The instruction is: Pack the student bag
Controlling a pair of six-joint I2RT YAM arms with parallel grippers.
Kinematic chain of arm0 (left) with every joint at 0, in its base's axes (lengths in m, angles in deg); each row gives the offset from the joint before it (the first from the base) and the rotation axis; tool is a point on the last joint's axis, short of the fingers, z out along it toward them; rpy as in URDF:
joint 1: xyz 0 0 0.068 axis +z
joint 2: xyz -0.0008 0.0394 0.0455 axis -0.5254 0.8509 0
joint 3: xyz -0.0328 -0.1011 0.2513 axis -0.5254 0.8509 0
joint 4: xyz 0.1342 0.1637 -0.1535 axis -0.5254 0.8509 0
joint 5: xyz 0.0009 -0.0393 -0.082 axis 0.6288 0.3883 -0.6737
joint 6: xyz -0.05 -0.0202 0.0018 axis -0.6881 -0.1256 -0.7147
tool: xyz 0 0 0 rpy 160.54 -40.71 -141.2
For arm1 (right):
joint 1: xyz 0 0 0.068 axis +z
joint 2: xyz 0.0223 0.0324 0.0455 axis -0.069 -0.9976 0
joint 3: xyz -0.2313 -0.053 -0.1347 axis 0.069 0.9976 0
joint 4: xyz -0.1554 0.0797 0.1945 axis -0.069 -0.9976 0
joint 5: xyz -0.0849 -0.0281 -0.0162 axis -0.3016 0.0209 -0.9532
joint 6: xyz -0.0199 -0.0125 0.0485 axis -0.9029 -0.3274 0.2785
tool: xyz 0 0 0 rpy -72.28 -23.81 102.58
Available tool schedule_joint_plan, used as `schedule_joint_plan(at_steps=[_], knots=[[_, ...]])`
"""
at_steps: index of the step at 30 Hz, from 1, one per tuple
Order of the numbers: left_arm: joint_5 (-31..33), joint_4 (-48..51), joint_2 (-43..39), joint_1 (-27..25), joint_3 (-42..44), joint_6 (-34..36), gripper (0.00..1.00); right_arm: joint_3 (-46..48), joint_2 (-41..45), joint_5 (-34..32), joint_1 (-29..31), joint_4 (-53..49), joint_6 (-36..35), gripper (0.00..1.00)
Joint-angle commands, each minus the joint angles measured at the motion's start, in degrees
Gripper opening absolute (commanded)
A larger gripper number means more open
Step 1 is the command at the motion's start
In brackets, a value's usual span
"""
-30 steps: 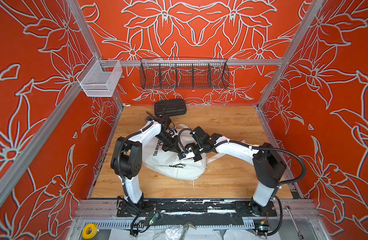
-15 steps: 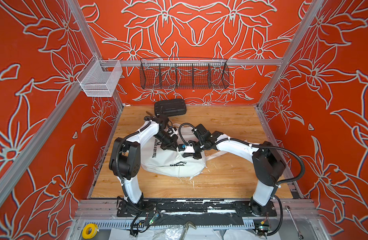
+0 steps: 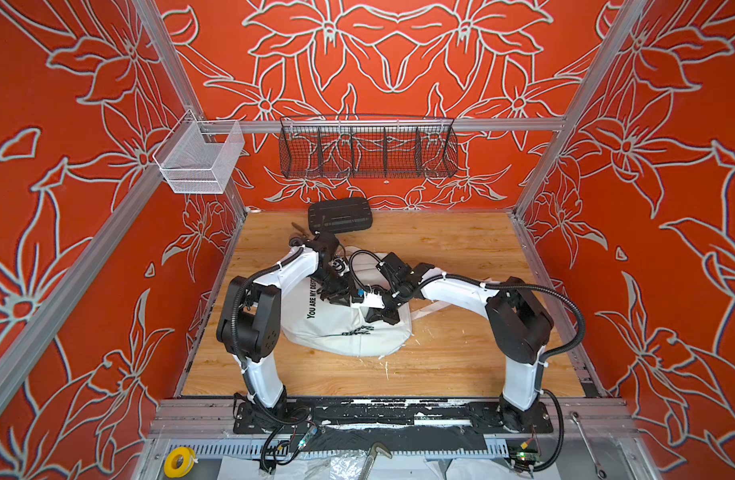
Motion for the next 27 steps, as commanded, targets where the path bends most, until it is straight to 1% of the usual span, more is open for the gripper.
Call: schedule_joint_plan(at_steps=[1, 5, 9, 12, 14, 15, 16, 17, 21, 22, 25, 27], knots=[[-0.1, -0.1, -0.7, -3.3, 0.7, -3.7, 0.36, -0.3, -0.4, 0.1, 0.4, 0.2, 2.5, 0.0], [1.9, 1.9, -0.2, -4.3, 0.7, -4.9, 0.36, -0.3, -0.5, -1.0, 0.4, 0.8, 4.0, 0.0], [1.3, 3.6, -0.1, -4.3, 0.4, -5.5, 0.33, -0.1, -0.3, -2.3, 0.4, 1.7, 6.0, 0.0], [2.9, 7.0, 0.4, -4.4, 0.5, -5.1, 0.31, 0.7, 0.3, -3.7, 0.3, 3.5, 7.9, 0.0], [4.7, 7.9, -0.7, -4.4, 1.1, -4.7, 0.33, 1.3, 0.6, -4.6, 0.1, 4.9, 9.2, 0.0], [5.0, 7.4, -1.5, -4.3, 1.5, -5.0, 0.37, 1.8, 0.9, -4.2, -0.3, 5.9, 10.0, 0.0], [4.5, 6.0, -2.5, -4.1, 1.8, -5.4, 0.43, 2.5, 1.4, -3.1, -0.6, 7.3, 10.8, 0.0], [3.6, 4.0, -3.7, -4.0, 2.4, -6.2, 0.46, 3.2, 1.8, -2.0, -0.8, 8.6, 11.5, 0.0], [0.4, -5.5, -7.7, -3.1, 5.7, -10.3, 0.48, 4.4, 2.4, 1.4, -1.4, 11.7, 13.2, 0.0], [0.2, -8.1, -9.0, -2.5, 7.3, -11.6, 0.51, 4.5, 2.5, 2.3, -1.6, 12.1, 13.7, 0.0], [-1.5, -15.0, -12.8, -0.2, 12.3, -14.7, 0.52, 5.2, 2.6, 5.8, -1.8, 12.9, 14.0, 0.0], [-3.0, -19.3, -15.1, 1.7, 15.7, -16.9, 0.53, 6.3, 3.0, 7.0, -2.0, 15.5, 15.5, 0.0]])
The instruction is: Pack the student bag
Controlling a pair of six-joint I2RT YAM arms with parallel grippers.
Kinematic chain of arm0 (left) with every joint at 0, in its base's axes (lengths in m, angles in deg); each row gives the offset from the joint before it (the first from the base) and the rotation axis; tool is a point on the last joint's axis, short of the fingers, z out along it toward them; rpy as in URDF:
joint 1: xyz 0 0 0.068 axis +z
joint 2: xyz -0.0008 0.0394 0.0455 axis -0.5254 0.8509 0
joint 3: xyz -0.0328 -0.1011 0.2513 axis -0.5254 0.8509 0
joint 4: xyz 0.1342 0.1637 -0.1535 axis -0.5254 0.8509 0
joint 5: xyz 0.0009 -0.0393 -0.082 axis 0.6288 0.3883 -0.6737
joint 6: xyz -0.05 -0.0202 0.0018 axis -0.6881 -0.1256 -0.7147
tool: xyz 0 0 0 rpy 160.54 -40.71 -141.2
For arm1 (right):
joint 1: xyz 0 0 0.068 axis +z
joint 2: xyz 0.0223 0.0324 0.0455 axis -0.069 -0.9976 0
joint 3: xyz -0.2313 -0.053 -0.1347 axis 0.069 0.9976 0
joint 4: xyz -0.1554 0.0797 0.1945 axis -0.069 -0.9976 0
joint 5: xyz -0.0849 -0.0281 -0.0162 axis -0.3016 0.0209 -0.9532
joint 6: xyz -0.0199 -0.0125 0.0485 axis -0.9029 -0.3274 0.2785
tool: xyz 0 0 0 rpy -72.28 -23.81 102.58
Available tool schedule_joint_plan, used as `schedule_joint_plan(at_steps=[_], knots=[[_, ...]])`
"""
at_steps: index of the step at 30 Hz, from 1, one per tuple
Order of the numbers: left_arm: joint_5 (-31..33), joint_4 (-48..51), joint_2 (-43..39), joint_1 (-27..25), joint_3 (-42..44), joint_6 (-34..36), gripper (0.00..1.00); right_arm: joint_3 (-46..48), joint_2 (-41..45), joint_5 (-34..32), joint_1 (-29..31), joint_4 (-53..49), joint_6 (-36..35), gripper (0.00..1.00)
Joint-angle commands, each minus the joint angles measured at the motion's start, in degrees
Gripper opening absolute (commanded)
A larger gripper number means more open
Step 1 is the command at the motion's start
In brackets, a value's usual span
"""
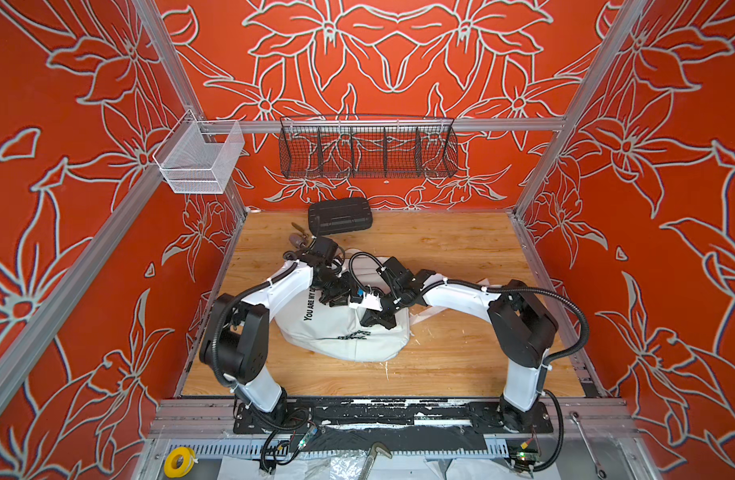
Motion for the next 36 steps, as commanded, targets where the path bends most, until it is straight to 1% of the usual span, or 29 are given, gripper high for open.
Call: schedule_joint_plan(at_steps=[1, 5, 8, 9, 10, 11, 12, 14, 18, 20, 22, 24, 26, 28, 29, 32, 36], knots=[[-6.4, -5.2, -5.1, 1.6, 6.0, -3.8, 0.53, 1.3, 1.0, 2.2, -2.6, 6.1, 7.1, 0.0], [-6.1, -9.1, -10.8, 2.3, 11.5, -4.2, 0.53, 0.5, -0.1, 2.8, -3.5, 5.5, 9.0, 0.0], [-4.8, -10.6, -15.9, 2.3, 16.1, -3.0, 0.52, 0.3, -0.6, 4.6, -4.0, 4.0, 7.7, 0.0], [-4.1, -10.6, -17.2, 2.3, 17.2, -2.4, 0.52, 0.1, -0.5, 5.0, -4.1, 3.1, 7.1, 0.03], [-3.4, -10.6, -18.5, 2.3, 18.3, -1.9, 0.52, 0.2, -0.1, 5.4, -4.2, 2.5, 6.1, 0.16], [-2.4, -10.5, -19.3, 2.4, 19.0, -1.6, 0.53, 1.0, 0.7, 4.9, -4.3, 3.5, 6.1, 0.26], [-1.5, -9.9, -19.6, 2.3, 19.2, -1.2, 0.53, 1.9, 1.7, 4.5, -4.5, 5.1, 6.2, 0.31], [-0.5, -8.3, -19.2, 2.2, 18.7, 0.1, 0.54, 3.4, 4.1, 4.1, -5.2, 8.5, 7.0, 0.36], [2.5, -5.4, -18.1, 1.1, 16.5, 3.2, 0.54, 3.9, 7.3, 5.4, -7.8, 14.3, 13.7, 0.41], [3.7, -5.1, -17.7, 1.0, 15.6, 4.2, 0.54, 2.0, 7.8, 2.6, -8.1, 14.1, 17.8, 0.43], [4.2, -6.8, -16.8, 1.0, 15.1, 4.4, 0.52, -0.5, 7.7, -2.1, -8.2, 12.9, 22.7, 0.43], [5.3, -7.4, -13.7, 0.2, 13.3, 4.5, 0.48, -1.4, 8.3, -5.7, -8.5, 12.9, 26.5, 0.42], [5.8, -6.3, -8.5, -2.0, 9.7, 5.8, 0.45, -0.6, 10.1, -11.1, -8.9, 14.4, 29.5, 0.42], [6.3, -6.5, -4.6, -5.0, 7.0, 6.8, 0.4, 0.3, 12.1, -16.4, -9.8, 14.6, 31.5, 0.42], [7.2, -7.6, -3.3, -6.8, 6.3, 7.0, 0.39, 0.9, 13.1, -19.4, -10.2, 14.3, 32.4, 0.42], [8.2, -9.9, 1.1, -10.0, 4.3, 6.4, 0.37, 2.9, 15.8, -25.4, -12.0, 12.6, 33.6, 0.42], [9.3, -8.8, 8.0, -12.5, -0.4, 6.7, 0.35, 5.4, 18.2, -30.7, -14.4, 9.8, 35.4, 0.42]])
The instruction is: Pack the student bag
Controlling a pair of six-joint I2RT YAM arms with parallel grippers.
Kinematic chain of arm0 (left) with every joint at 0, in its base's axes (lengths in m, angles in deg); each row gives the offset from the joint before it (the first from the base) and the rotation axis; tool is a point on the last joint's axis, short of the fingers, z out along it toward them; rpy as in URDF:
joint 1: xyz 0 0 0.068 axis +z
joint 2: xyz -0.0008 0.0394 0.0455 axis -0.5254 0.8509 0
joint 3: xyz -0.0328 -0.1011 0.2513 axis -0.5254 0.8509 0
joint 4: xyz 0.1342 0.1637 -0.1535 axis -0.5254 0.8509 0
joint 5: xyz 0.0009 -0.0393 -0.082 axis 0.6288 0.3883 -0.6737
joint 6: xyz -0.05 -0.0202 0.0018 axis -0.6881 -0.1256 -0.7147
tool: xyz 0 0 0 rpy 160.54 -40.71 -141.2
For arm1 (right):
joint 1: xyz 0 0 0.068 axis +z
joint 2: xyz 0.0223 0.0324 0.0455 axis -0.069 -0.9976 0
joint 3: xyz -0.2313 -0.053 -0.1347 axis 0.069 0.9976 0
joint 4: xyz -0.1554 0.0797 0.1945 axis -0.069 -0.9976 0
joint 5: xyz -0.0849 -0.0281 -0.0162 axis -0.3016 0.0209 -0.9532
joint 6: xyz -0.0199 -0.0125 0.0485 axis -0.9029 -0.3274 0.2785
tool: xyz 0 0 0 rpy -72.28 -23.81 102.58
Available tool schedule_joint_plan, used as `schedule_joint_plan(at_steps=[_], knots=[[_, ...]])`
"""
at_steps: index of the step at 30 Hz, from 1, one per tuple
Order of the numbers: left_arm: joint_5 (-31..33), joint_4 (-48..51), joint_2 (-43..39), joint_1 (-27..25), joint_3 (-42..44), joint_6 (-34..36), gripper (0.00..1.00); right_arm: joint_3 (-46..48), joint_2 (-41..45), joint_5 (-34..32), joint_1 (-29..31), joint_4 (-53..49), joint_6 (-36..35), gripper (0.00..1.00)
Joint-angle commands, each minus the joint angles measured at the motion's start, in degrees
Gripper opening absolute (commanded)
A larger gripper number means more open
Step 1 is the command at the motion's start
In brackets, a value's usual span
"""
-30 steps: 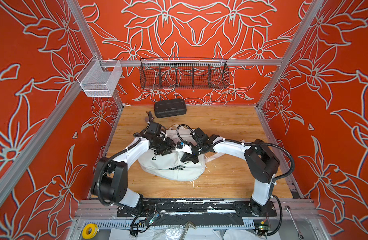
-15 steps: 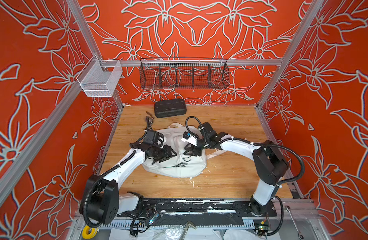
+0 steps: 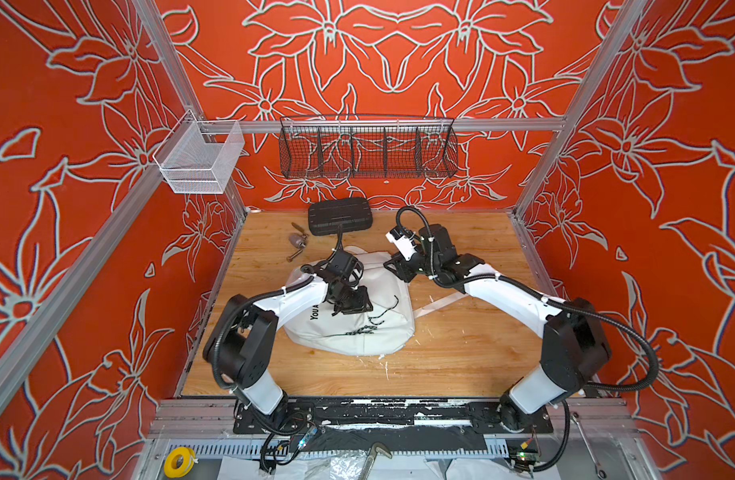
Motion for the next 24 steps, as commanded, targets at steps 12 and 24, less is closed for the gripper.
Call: schedule_joint_plan(at_steps=[12, 24], knots=[[30.6, 3.9, -20.2, -2.8, 2.9, 7.4, 0.8, 20.7, 17.8, -26.8, -14.2, 4.9, 5.6, 0.85], [48.0, -23.8, -36.4, 20.8, 28.1, 19.9, 0.98, 38.9, 14.2, -34.5, -21.1, 28.3, 2.6, 0.97]])
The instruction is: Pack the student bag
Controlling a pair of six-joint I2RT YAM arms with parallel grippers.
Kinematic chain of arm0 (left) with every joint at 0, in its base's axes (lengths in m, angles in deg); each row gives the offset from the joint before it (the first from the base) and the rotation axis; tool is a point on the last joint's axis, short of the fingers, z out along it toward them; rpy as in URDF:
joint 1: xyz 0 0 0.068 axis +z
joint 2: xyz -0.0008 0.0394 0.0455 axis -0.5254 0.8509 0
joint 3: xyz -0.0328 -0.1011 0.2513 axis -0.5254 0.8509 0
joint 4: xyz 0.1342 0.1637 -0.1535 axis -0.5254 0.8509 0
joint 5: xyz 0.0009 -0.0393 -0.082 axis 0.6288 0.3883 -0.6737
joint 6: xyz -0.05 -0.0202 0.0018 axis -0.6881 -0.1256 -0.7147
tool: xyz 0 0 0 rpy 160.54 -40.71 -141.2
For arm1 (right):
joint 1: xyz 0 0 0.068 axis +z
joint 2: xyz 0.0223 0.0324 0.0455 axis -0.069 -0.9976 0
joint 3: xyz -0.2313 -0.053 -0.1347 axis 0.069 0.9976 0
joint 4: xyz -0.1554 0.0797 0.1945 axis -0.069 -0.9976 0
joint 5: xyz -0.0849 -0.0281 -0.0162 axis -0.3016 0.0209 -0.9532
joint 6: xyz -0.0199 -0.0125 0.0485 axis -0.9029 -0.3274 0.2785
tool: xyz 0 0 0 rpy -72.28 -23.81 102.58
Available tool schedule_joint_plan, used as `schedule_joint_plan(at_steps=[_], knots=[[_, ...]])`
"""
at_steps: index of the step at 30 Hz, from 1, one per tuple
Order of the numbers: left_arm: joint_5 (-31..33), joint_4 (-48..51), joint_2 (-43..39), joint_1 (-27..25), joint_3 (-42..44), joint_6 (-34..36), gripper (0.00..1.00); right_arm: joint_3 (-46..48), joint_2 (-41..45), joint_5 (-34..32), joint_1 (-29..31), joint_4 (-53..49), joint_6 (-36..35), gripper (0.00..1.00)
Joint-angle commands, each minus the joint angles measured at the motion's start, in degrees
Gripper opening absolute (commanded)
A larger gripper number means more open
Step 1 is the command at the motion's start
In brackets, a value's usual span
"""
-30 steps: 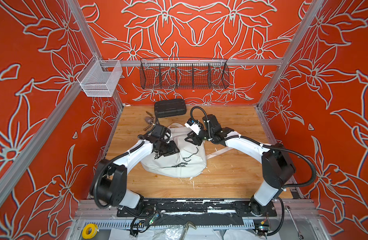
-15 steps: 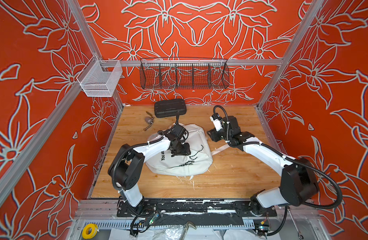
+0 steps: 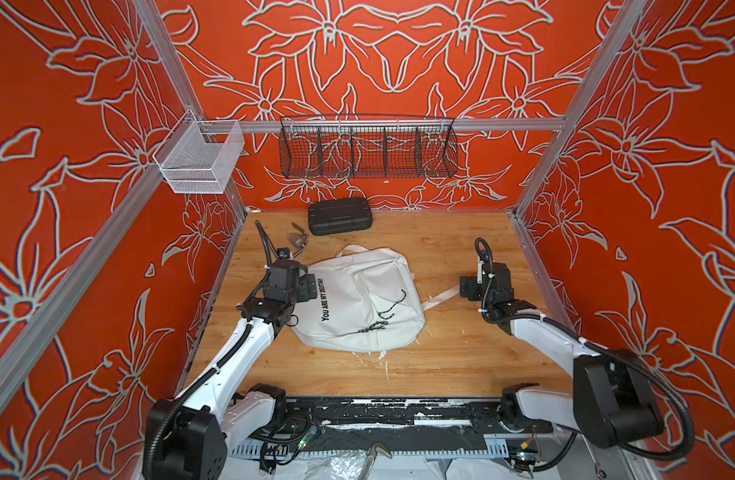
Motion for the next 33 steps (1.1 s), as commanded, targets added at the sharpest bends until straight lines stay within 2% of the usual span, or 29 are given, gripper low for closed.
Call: schedule_joint_plan(at_steps=[1, 3, 5, 6, 8, 12, 14, 17, 19, 20, 21, 33], knots=[[5.9, -14.9, -0.6, 2.4, 7.0, 5.5, 0.98, 4.3, -3.1, -1.9, -0.3, 16.7, -3.3, 0.97], [4.8, -24.1, -0.5, 4.9, 12.1, 5.4, 0.98, 6.6, -2.4, -2.5, -0.6, 22.7, -5.9, 0.97], [-1.4, -30.0, 0.1, 9.2, 15.7, 3.2, 0.98, 8.1, -2.4, -1.5, -2.2, 24.3, -4.4, 0.97], [-4.2, -31.8, 1.1, 10.8, 16.7, 2.4, 0.98, 10.2, -3.0, 0.2, -2.7, 28.3, -4.5, 0.97], [-7.5, -35.0, 1.8, 11.5, 17.9, 2.9, 0.99, 14.7, -5.1, 0.7, -3.2, 38.9, -4.3, 0.97], [-19.3, -43.3, 5.3, 11.8, 20.6, 6.7, 0.98, 17.8, -7.4, 3.0, -3.2, 46.7, -5.5, 0.97], [-20.3, -45.1, 8.1, 11.8, 20.3, 7.1, 0.98, 16.6, -6.1, 3.3, -3.3, 42.0, -5.2, 0.97], [-20.6, -49.2, 13.6, 11.8, 19.9, 7.3, 0.97, 16.1, -6.7, 4.9, -3.3, 42.2, -6.0, 0.97], [-18.7, -42.0, 15.8, 11.7, 14.9, 6.4, 0.97, 15.9, -6.5, 5.0, -3.3, 41.2, -6.0, 0.97], [-16.9, -42.2, 16.4, 10.7, 14.4, 6.7, 0.98, 16.0, -6.7, 5.0, -3.4, 41.8, -5.9, 0.97], [-14.6, -41.5, 15.9, 8.9, 14.4, 7.7, 0.97, 15.9, -6.5, 5.0, -3.4, 41.4, -6.0, 0.97], [-16.6, -41.4, 17.0, 8.7, 13.8, 8.9, 0.97, 15.7, -6.6, 5.2, -3.5, 40.9, -5.9, 0.97]])
